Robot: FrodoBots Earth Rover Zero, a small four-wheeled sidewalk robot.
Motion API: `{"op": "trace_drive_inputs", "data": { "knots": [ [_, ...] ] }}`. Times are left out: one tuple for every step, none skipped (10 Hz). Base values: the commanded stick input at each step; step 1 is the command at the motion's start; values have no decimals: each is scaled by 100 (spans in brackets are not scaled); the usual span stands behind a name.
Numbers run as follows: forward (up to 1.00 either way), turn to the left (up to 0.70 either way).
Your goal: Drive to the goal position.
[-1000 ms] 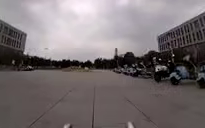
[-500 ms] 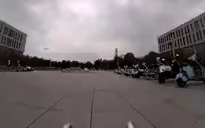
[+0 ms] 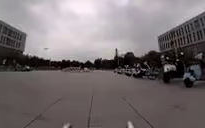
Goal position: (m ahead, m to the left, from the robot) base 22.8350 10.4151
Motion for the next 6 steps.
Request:
{"op": "trace_drive_inputs", "data": {
  "knots": [
    [70,0],
    [70,0],
    [70,0],
    [70,0],
    [70,0],
    [70,0]
  ]
}}
